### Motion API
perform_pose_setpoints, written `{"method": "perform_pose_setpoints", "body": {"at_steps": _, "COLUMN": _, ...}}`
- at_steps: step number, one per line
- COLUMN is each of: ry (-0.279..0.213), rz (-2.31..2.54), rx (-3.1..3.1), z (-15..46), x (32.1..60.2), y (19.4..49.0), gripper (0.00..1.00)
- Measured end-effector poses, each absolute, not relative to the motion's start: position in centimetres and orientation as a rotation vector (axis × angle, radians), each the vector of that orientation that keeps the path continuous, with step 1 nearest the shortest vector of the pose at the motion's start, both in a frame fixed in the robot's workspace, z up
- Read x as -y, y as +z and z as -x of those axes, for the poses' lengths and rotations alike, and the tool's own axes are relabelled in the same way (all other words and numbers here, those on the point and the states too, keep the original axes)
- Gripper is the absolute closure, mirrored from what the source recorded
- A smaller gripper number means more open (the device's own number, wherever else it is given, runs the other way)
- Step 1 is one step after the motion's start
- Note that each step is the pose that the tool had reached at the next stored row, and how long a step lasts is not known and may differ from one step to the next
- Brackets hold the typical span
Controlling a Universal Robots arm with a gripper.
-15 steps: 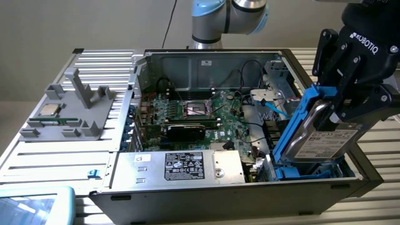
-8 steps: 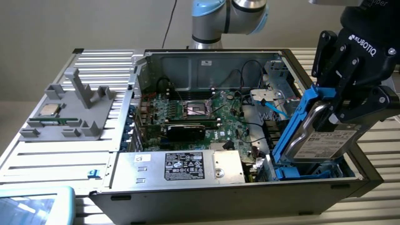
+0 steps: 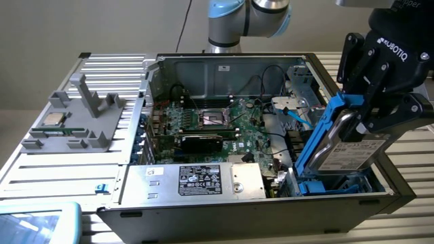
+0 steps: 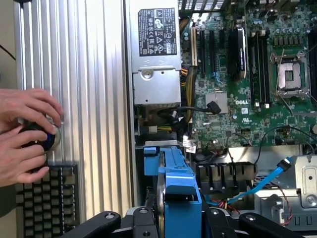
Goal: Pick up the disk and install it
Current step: 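Insert the disk into the insertion slot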
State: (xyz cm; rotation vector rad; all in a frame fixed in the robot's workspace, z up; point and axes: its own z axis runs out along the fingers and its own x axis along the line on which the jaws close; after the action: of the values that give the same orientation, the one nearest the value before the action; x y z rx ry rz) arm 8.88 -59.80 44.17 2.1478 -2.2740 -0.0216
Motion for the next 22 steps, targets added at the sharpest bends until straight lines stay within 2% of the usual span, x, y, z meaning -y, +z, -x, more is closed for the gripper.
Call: {"method": "perform_pose_setpoints", "body": {"at_steps": 22, "ry": -0.024, "rz": -2.169, "rx": 2.251, "z": -9.05, "x": 59.6, "y": 43.73, "gripper": 0.63}}
